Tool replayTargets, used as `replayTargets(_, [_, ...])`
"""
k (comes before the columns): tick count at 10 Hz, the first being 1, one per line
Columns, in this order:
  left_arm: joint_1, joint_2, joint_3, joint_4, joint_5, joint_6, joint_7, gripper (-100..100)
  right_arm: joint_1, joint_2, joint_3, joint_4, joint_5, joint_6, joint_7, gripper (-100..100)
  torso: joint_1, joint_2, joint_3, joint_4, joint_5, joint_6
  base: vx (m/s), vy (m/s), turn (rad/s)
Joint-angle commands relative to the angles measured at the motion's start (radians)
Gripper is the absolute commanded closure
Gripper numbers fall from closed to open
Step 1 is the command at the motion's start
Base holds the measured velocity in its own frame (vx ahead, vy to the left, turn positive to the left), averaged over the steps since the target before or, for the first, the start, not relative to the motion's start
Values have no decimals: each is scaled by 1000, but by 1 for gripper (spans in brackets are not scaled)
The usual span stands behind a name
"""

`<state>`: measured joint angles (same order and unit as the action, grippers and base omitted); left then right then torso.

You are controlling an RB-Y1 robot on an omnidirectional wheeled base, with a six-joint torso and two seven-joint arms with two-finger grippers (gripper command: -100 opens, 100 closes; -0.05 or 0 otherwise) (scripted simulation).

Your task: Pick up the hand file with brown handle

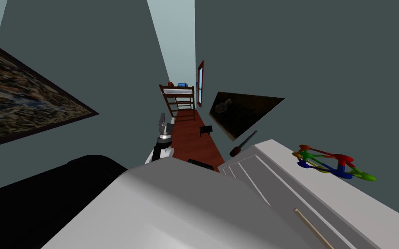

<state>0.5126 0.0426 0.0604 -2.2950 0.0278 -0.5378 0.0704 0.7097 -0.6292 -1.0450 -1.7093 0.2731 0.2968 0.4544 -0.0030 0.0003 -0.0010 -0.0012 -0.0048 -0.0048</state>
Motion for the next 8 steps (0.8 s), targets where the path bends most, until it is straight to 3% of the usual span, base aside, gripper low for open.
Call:
replayTargets(1, [0, 0, 0, 0, 0, 0, 0, 0, 21, -29, 13, -17, -27, 10, -13, -100, 0, 0, 0, 0, 0, 0, -149, -35, 73])
replayTargets(8, [0, 0, 0, 0, 0, 0, 0, 0, 120, -161, 66, -58, -149, 12, -72, -100, 0, 2, 1, 1, 0, 0, -150, -32, 75])
